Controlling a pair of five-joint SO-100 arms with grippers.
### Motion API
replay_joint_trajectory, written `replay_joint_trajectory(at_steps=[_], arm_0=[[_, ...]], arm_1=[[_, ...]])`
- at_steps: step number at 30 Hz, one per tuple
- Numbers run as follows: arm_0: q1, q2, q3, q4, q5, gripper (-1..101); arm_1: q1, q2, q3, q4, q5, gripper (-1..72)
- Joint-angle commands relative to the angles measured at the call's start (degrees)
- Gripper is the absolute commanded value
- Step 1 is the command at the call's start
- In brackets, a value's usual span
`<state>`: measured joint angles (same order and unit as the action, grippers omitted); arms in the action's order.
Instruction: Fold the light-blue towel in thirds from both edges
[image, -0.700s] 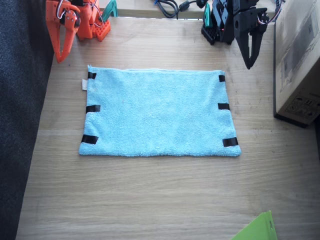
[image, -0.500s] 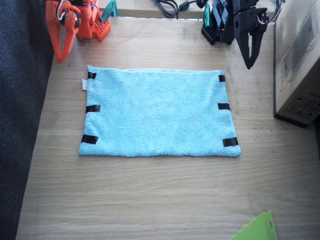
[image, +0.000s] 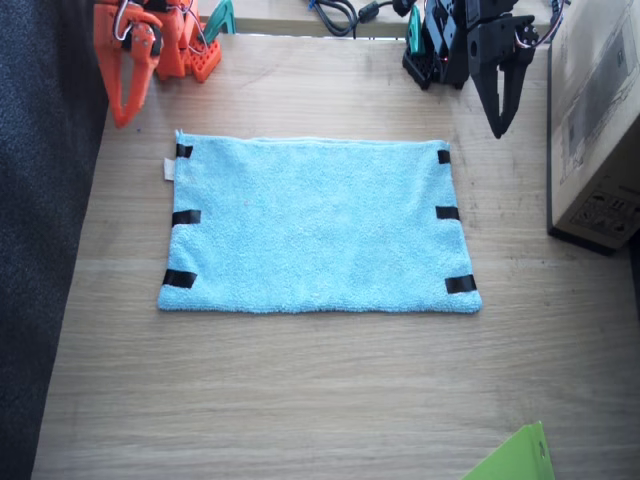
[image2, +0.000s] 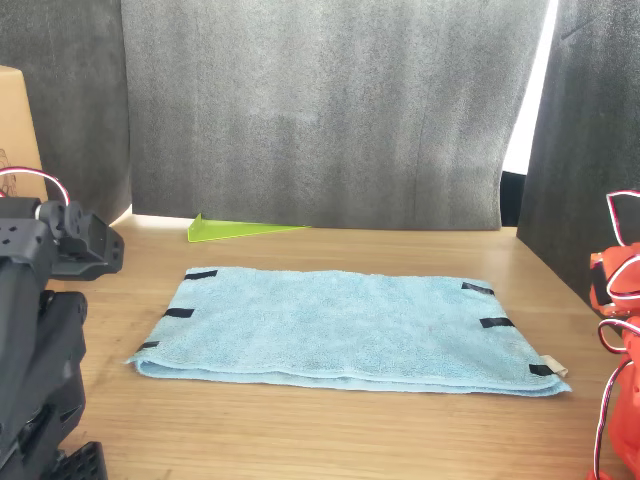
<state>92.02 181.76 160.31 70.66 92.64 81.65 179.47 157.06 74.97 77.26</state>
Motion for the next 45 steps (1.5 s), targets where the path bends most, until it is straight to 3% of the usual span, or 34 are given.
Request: replay_joint_trajectory(at_steps=[1,6,8,16,21,27,40,45], arm_0=[[0.2,-3.1,-1.1,-0.6,1.6,0],[1.1,-21.2,-13.5,-4.8,1.4,0],[0.0,-28.9,-20.0,-4.9,1.5,0],[-3.6,-57.0,-40.2,-2.2,2.5,0],[-5.1,-64.2,-43.8,-1.8,2.9,0],[-4.7,-65.7,-41.0,-3.4,2.7,0],[-5.9,-64.7,-34.3,-4.7,3.8,12],[-6.5,-68.3,-38.3,-1.4,5.0,17]], arm_1=[[-1.5,-4.6,-9.3,2.5,-1.7,-0.1],[-1.8,-32.1,-27.3,0.2,-5.0,-0.1],[-1.3,-42.7,-35.4,0.5,-3.9,-0.1],[4.9,-78.2,-61.7,11.3,1.1,2.1],[11.1,-85.9,-63.1,13.6,2.0,7.8],[12.3,-88.8,-61.1,12.0,2.3,8.7],[14.3,-92.9,-52.6,5.9,2.7,13.8],[14.5,-93.7,-52.6,5.4,2.5,14.5]])
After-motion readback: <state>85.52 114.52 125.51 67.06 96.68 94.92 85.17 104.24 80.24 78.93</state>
